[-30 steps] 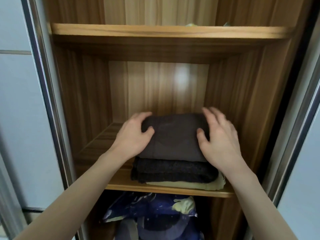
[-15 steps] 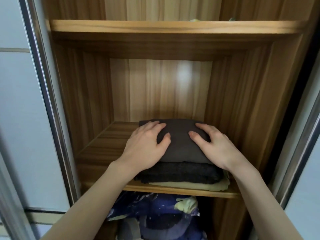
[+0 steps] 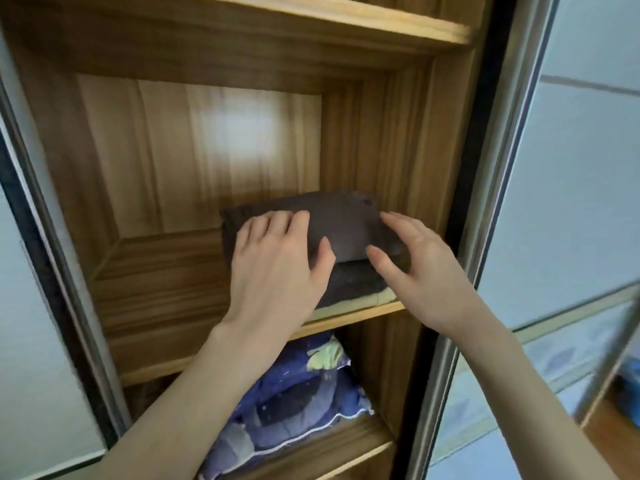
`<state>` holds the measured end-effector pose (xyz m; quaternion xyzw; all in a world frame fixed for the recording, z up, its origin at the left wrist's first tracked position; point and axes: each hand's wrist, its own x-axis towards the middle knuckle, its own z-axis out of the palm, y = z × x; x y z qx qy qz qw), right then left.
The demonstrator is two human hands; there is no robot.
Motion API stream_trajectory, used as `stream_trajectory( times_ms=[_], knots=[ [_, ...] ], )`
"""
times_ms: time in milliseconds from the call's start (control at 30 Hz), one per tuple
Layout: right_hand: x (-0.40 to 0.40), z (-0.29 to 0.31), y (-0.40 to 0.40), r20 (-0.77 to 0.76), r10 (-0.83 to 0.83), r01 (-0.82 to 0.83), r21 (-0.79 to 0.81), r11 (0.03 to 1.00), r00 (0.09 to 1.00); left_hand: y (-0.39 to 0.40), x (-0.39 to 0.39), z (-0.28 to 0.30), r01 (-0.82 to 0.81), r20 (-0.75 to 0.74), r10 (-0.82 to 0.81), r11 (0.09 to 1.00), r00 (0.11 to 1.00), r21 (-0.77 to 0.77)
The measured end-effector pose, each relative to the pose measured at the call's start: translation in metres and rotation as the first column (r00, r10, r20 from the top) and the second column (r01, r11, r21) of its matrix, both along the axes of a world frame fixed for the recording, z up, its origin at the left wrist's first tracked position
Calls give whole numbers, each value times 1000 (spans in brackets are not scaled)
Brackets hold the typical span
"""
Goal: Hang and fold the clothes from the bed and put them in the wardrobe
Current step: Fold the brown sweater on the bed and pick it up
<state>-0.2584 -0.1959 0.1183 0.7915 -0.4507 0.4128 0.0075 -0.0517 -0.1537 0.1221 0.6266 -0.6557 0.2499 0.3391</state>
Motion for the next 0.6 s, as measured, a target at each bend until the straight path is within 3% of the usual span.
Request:
stream_trajectory(
  times_ms=[100,300,400,600],
  knots=[
    [-12,-19,39,-30,-64,63,-41,997,997,17,-11,-12,141,-43,-144,988,989,-65],
    [-50,-55,101,-10,-359,351,-182,918,933,36,-42,-40,425,-117,-438,897,891,-123],
    [-79,-74,125,31,-513,509,-181,841,858,34,-68,-56,519,-130,-531,847,837,-119],
    [-140,-105,159,-30,-749,727,-216,651,662,24,-148,-87,681,-83,-683,730,725,-54]
  ],
)
